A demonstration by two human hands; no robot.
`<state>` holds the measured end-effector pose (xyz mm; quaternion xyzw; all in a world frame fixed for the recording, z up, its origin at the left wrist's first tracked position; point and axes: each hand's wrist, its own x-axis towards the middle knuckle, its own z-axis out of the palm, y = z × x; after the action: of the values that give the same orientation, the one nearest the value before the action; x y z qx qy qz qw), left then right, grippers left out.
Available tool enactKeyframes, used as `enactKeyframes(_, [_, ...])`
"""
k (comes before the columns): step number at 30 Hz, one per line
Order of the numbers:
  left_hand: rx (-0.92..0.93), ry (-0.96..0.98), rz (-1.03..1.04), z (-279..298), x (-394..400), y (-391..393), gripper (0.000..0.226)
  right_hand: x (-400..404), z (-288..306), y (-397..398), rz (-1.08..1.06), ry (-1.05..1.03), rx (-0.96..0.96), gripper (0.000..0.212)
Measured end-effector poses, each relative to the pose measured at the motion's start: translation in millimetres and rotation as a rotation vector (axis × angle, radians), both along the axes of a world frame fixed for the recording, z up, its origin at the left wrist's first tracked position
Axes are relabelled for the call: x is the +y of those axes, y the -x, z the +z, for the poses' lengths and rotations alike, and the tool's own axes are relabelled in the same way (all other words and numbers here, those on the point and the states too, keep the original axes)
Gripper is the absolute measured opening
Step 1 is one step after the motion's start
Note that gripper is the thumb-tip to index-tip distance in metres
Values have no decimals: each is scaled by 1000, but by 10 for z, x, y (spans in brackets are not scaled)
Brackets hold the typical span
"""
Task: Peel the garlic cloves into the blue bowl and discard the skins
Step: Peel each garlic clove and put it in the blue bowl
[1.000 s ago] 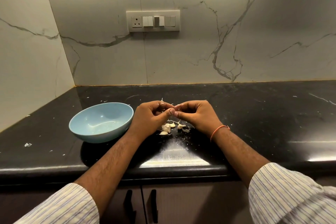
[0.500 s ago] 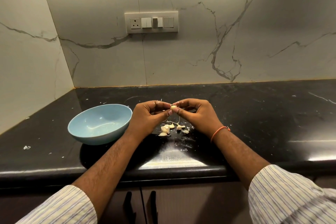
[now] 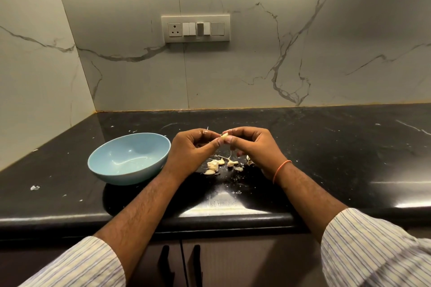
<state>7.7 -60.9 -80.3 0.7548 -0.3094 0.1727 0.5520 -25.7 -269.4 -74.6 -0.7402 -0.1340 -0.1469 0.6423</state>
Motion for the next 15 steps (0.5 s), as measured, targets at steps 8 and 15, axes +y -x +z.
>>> enactKeyframes(8, [-56, -27, 32, -11, -13, 19, 25, 9, -29, -19, 8, -12, 12, 21])
enactKeyframes(15, [-78, -76, 71, -29, -10, 19, 17, 9, -28, -28, -11, -20, 3, 22])
